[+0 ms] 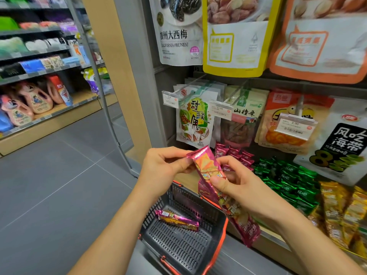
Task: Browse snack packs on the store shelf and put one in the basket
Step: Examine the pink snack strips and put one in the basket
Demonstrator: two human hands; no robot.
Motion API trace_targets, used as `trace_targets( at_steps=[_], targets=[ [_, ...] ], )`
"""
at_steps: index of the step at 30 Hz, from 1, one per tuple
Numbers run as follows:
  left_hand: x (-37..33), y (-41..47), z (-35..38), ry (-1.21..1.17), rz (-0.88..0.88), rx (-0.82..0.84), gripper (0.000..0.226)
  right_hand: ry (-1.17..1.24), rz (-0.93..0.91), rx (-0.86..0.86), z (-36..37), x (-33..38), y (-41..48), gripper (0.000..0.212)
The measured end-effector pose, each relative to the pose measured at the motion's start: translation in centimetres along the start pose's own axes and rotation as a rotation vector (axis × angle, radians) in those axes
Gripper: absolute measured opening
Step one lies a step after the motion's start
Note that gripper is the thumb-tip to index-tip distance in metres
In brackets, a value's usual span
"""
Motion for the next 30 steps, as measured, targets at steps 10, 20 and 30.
trace_targets(
  at_steps=[10,20,30],
  targets=[
    [0.9,-0.3,0.6,0.091,-0.102,0.162,0.031,-0.388,-0.025,-0.304,-1.5,0.7,-0.8,0.028],
    [2.5,0.2,-0.6,-0.051,-0.148,-0.060,0.028,-0.447,0.036,-0.021,-1.7,0.2,-1.2,0.051],
    [5.7,0.3,-2.3,-0.074,-0.341,-0.142,0.022,-0.575,0.085,-0.081,-3.3,-0.6,-1.6,0.033]
  ],
)
Point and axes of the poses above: each hand's wrist, its own y-axis towards the middle knuckle, its own z-axis out of the palm, x = y × z, the point moved 7 cm from there along y, towards the middle knuckle, and after that the axes turned 15 degrees about z, right-handed, at the moved point
